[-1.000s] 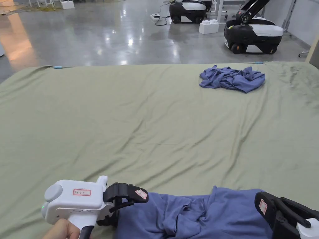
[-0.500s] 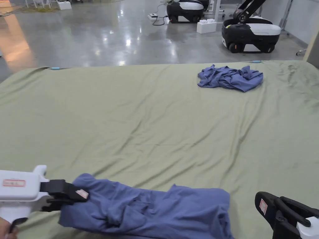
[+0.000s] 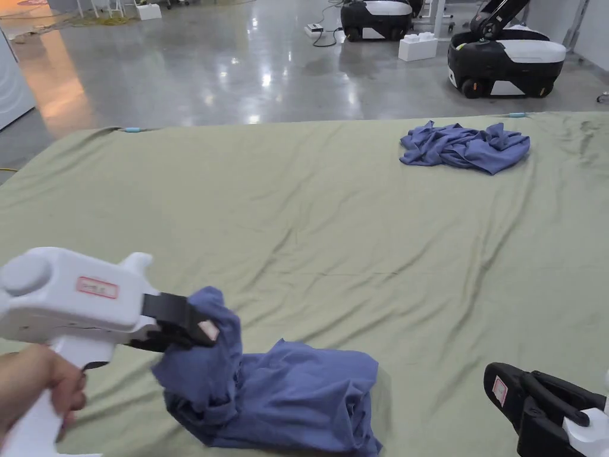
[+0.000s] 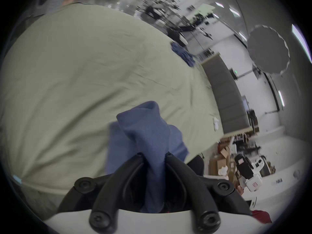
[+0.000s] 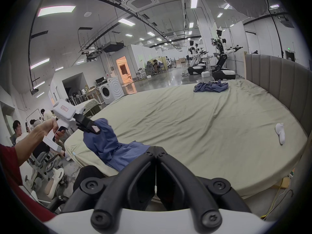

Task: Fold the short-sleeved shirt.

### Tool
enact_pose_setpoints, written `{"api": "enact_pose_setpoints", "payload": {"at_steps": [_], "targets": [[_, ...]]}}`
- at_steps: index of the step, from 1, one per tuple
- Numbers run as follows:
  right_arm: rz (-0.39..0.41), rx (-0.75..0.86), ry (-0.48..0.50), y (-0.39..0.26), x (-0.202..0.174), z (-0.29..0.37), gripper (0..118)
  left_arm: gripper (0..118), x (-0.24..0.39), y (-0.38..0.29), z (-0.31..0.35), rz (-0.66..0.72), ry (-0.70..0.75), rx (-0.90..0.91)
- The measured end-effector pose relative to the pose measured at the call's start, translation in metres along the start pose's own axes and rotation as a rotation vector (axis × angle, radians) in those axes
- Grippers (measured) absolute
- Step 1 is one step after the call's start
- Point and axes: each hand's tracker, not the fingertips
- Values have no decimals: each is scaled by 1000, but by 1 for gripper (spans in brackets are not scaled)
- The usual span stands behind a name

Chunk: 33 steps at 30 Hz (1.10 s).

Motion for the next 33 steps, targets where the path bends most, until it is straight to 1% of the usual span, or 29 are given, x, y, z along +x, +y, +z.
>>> {"api": "enact_pose_setpoints", "payload": {"at_steps": [2, 6, 7, 9, 10, 12, 14, 15, 16, 17, 18, 19, 20, 21, 22, 23, 24, 25, 26, 28, 30, 33], "targets": [[16, -7, -13, -1, 1, 1, 3, 11, 27, 0, -36, -60, -10, -52], [-4, -13, -26, -5, 8, 9, 3, 12, 54, -8, -118, -190, 78, -176], [-12, -13, -33, -6, 10, 10, 3, 21, 48, -10, -140, -183, 86, -201], [-25, -17, -46, -8, 15, 14, 3, 62, 39, -18, -168, -129, 54, -240], [-32, -17, -52, -8, 16, 15, 3, 77, 33, -20, -174, -74, 13, -256], [-36, -18, -56, -9, 20, 20, 3, 79, 31, -23, -168, -12, -19, -204], [-33, -18, -66, -11, 22, 22, 3, 79, 27, -19, -146, -18, -53, -155], [-36, -21, -69, -11, 24, 21, 3, 79, 31, -20, -128, -17, -72, -94], [-41, -24, -69, -12, 26, 21, 3, 79, 28, -20, -108, -30, -89, 7], [-47, -25, -71, -12, 28, 20, 3, 78, 26, -22, -90, -53, -82, 107], [-55, -25, -72, -13, 29, 19, 3, 77, 22, -31, -70, -78, -59, 252], [-63, -29, -67, -14, 30, 17, 3, 67, 24, -46, -56, -99, -33, 411], [-69, -31, -66, -14, 30, 16, 3, 36, 21, -57, -50, -120, -26, 501], [-76, -33, -66, -15, 29, 14, 3, 2, 17, -64, -52, -166, -13, 499], [-83, -36, -62, -15, 30, 12, 3, 1, 17, -72, -60, -195, 38, 495], [-90, -40, -52, -15, 30, 10, 3, 1, 26, -87, -73, -234, 165, 550], [-94, -46, -47, -15, 30, 8, 3, 1, 29, -97, -89, -325, 239, 580], [-97, -48, -47, -15, 29, 7, 3, 1, 29, -98, -109, -352, 237, 457], [-98, -48, -44, -14, 29, 7, 3, 1, 30, -102, -123, -350, 261, 410], [-92, -44, -40, -12, 27, 10, 3, 1, 42, -123, -159, -465, 327, 447], [-90, -38, -39, -11, 28, 12, 3, 1, 45, -127, -188, -420, 328, 377], [-92, -44, -39, -11, 31, 12, 3, 1, 60, -140, -207, -417, 353, 475]]}}
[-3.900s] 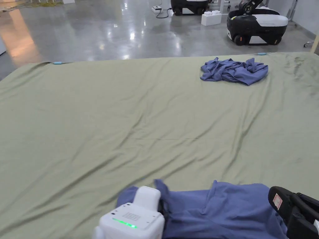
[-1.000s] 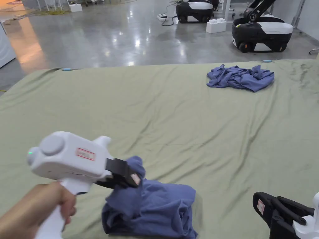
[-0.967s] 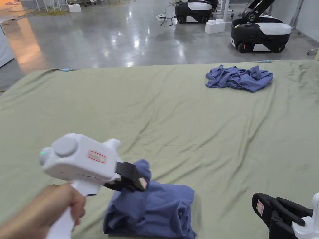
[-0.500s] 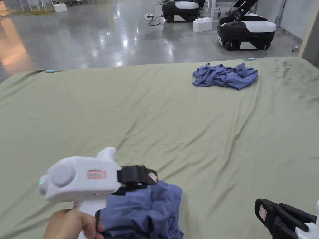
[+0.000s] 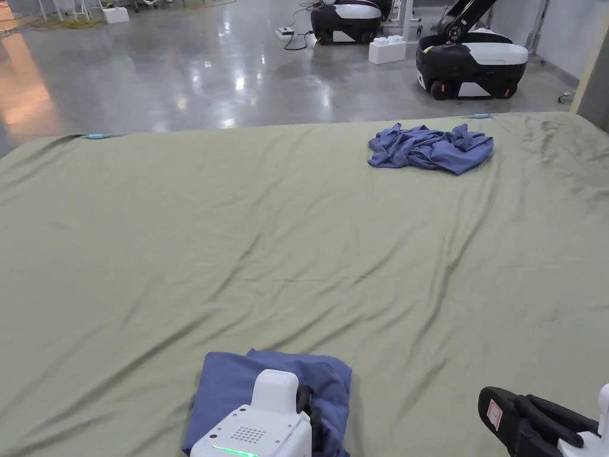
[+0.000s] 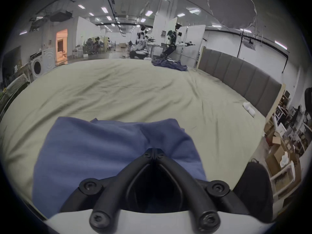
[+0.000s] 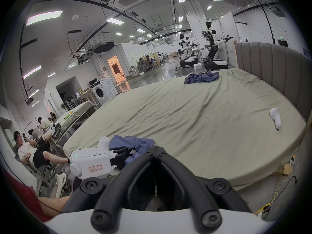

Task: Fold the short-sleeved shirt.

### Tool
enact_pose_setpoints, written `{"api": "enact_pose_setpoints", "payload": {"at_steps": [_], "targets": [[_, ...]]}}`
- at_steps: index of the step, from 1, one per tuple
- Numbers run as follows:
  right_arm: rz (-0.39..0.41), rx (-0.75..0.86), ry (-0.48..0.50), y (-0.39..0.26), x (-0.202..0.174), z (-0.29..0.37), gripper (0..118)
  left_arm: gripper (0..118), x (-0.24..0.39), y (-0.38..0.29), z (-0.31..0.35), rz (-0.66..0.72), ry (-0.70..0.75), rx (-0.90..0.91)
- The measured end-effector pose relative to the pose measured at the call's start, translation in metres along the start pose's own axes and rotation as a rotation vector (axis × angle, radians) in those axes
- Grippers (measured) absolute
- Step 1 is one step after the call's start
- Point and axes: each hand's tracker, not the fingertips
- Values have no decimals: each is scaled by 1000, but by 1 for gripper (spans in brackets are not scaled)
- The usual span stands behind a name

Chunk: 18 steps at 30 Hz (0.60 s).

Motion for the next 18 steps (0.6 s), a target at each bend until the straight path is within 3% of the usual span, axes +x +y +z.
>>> {"api": "enact_pose_setpoints", "payload": {"at_steps": [14, 18], "targets": [[-25, -9, -15, 1, 11, -2, 3, 1, 69, -11, -12, -85, -121, -39], [-16, -7, -24, 3, 10, 2, 3, 1, 93, -20, -22, -107, -332, -120]]}}
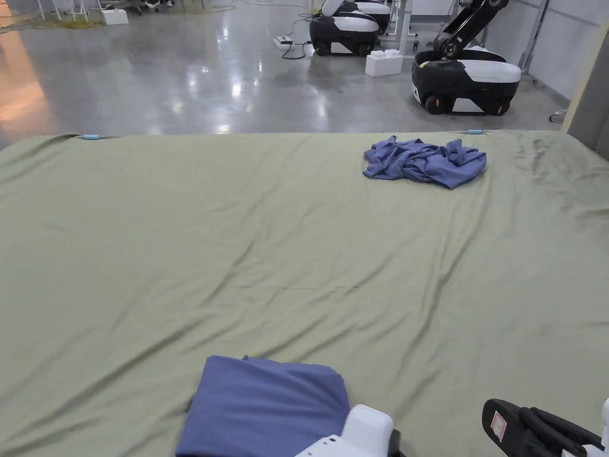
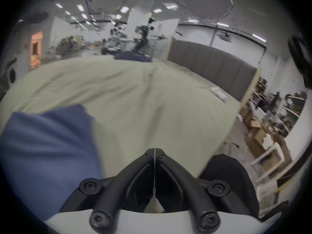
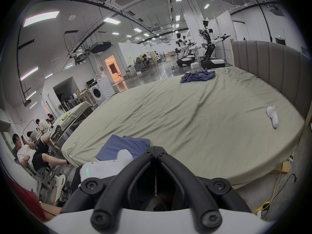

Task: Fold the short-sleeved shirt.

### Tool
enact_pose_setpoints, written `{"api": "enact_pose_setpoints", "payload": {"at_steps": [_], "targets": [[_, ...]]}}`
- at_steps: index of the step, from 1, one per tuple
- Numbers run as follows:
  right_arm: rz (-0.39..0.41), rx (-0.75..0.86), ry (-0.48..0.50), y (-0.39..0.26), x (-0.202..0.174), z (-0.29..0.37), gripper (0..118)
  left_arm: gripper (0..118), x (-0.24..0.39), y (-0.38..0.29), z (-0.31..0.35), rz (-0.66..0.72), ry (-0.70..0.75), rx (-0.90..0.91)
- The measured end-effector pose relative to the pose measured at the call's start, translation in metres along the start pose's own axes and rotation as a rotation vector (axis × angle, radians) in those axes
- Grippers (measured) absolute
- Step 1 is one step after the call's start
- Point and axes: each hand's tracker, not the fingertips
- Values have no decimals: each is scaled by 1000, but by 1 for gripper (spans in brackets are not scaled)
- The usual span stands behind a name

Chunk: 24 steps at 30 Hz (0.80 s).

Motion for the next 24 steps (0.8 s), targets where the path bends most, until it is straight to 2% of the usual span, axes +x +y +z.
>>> {"api": "enact_pose_setpoints", "payload": {"at_steps": [3, 5, 8, 10, 13, 14, 15, 16, 17, 18, 20, 22, 23, 24], "targets": [[2, 3, -4, 2, -2, 1, 3, 1, 1, 0, 4, 34, 20, -1], [12, 12, 2, 5, -6, -2, 3, 1, -11, 7, 21, 170, -104, 29], [61, 20, 16, 12, -19, -16, 3, 1, -35, 19, 79, 214, -61, 128], [96, 24, 49, 14, -30, -33, 3, 1, -58, 25, 128, 267, -88, 213], [144, 19, 102, 8, -49, -74, 3, 1, -98, 33, 197, 318, -44, 282], [159, -11, 124, 2, -56, -95, 3, 6, -113, 36, 218, 338, -33, 291], [168, -24, 135, -6, -61, -111, 3, 22, -125, 38, 232, 342, -26, 291], [180, -50, 157, -17, -67, -130, 3, 59, -141, 44, 241, 347, -26, 285], [185, -94, 174, -30, -72, -150, 3, 90, -158, 47, 247, 381, -20, 273], [196, -127, 200, -46, -78, -168, 3, 100, -174, 47, 249, 391, 4, 272], [221, -178, 240, -75, -84, -200, 3, 100, -202, 49, 241, 427, 38, 240], [287, -283, 177, -106, -86, -231, 3, 100, -232, 47, 218, 473, 17, 129], [279, -223, 175, -117, -82, -232, 3, 100, -249, 43, 202, 549, -15, 44], [232, -102, 204, -116, -78, -221, 3, 100, -260, 39, 183, 596, -57, -29]]}}
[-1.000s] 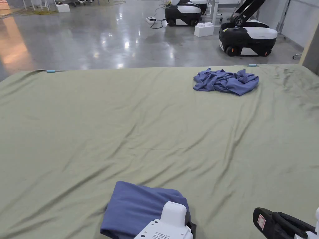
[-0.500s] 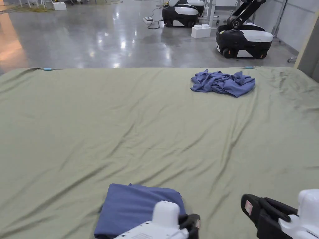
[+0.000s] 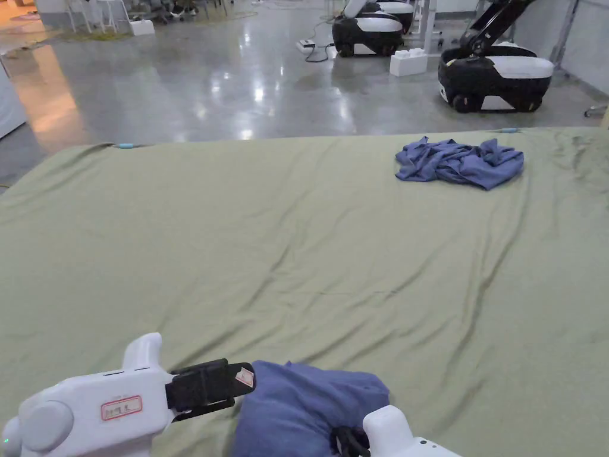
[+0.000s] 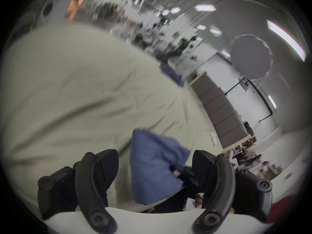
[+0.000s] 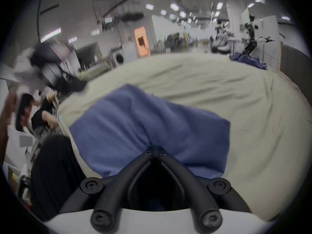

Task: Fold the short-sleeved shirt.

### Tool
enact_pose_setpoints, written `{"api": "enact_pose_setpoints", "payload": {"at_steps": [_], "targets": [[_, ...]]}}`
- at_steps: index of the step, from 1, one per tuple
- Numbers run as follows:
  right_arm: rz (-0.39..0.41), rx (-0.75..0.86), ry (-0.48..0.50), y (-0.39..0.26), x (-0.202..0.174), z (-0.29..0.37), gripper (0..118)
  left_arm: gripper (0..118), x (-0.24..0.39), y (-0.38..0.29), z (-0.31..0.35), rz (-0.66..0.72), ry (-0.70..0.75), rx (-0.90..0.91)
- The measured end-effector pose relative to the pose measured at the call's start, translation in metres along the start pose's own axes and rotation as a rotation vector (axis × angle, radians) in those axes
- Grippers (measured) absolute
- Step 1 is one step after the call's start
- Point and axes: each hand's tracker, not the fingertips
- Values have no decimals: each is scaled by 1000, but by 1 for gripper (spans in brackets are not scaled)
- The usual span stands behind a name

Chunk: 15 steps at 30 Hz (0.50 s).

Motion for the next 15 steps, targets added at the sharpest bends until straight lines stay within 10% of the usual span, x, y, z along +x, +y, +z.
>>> {"api": "enact_pose_setpoints", "payload": {"at_steps": [9, 11, 12, 15], "targets": [[-11, -79, 17, 10, 5, 2, 3, 89, -7, -16, -84, 177, -240, -309], [-23, -82, 18, 12, 7, 4, 3, 66, -4, -12, -94, 166, -171, -317], [-25, -84, 13, 12, 8, 5, 3, 35, -10, -11, -95, 178, -199, -315], [-26, -89, 25, 21, 9, 15, 3, 34, -33, -6, -93, 252, -256, -330]]}}
